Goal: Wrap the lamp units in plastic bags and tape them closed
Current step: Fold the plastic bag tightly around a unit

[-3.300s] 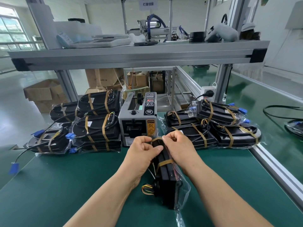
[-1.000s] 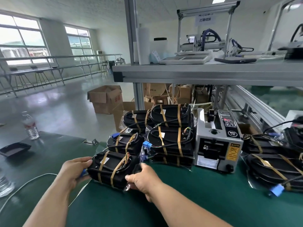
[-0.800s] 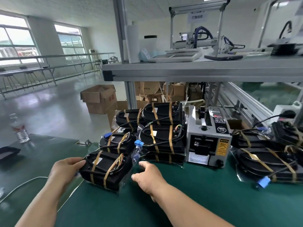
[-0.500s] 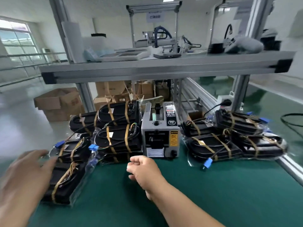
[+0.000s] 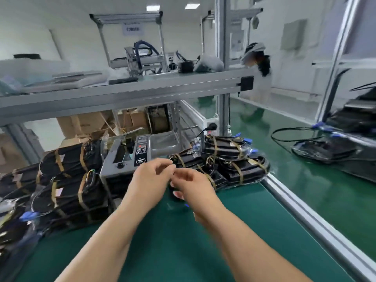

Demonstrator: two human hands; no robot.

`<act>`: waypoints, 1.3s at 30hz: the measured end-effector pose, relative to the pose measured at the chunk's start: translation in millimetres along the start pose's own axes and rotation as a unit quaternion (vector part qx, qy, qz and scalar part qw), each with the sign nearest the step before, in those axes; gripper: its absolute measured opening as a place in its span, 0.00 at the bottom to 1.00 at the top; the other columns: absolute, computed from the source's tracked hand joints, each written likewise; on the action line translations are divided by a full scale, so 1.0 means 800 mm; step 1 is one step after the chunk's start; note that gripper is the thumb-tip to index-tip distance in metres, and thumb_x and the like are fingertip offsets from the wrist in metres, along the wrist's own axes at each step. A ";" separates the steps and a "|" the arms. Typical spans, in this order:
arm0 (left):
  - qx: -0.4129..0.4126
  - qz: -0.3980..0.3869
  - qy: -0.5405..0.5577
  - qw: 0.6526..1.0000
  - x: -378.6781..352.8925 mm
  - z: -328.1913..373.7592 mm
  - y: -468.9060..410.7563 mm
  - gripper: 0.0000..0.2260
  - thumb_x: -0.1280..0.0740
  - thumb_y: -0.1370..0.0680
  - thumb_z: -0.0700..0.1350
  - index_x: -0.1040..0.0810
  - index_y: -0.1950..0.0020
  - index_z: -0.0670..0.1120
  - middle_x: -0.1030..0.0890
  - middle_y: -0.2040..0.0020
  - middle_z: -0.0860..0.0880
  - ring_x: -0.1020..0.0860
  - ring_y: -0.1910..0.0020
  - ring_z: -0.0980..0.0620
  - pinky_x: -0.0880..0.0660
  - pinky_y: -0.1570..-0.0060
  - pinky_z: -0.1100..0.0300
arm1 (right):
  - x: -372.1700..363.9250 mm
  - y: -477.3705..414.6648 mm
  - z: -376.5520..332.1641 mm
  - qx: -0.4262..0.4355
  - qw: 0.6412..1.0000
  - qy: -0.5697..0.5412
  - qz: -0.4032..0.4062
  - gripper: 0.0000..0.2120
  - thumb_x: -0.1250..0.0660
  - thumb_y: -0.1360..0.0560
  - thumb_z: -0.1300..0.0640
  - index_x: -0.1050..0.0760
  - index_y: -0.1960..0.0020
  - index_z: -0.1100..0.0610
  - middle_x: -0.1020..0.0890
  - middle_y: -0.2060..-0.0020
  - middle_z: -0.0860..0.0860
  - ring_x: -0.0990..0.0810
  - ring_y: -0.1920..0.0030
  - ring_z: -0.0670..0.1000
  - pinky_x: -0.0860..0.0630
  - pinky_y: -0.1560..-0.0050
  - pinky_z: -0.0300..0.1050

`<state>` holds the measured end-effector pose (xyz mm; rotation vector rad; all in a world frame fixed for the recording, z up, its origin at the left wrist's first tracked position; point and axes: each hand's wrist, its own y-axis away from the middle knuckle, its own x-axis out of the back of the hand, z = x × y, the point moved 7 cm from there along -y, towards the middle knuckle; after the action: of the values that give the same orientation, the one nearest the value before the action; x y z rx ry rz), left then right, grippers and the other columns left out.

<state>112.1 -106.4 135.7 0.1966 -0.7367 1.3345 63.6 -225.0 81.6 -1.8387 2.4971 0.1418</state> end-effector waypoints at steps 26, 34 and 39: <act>0.286 -0.061 0.233 0.927 -0.244 0.003 -0.187 0.29 0.26 0.26 0.53 0.28 0.32 0.37 0.20 0.39 0.37 0.21 0.42 0.35 0.24 0.40 0.41 | 0.219 -0.166 0.004 -0.022 0.880 0.472 0.056 0.41 0.34 0.22 0.45 0.53 0.18 0.51 0.58 0.18 0.53 0.61 0.19 0.59 0.54 0.21 0.57; 0.271 0.037 0.275 0.922 -0.214 0.018 -0.160 0.14 0.24 0.36 0.46 0.20 0.57 0.38 0.15 0.59 0.40 0.15 0.59 0.39 0.17 0.55 0.43 | 0.228 -0.136 -0.015 0.030 0.949 0.297 0.104 0.25 0.35 0.21 0.53 0.31 0.25 0.56 0.33 0.25 0.53 0.31 0.28 0.56 0.31 0.29 0.51; 0.287 0.051 0.376 0.879 -0.179 0.011 -0.100 0.10 0.25 0.31 0.47 0.23 0.59 0.44 0.19 0.65 0.48 0.21 0.67 0.49 0.24 0.68 0.59 | 0.234 -0.083 -0.022 0.084 0.944 0.045 0.316 0.32 0.25 0.28 0.49 0.32 0.28 0.52 0.30 0.39 0.47 0.28 0.40 0.49 0.30 0.38 0.44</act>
<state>175.9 -247.6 80.6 0.0905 0.3256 1.5507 71.9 -424.5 80.0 -0.9504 2.9561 -0.1424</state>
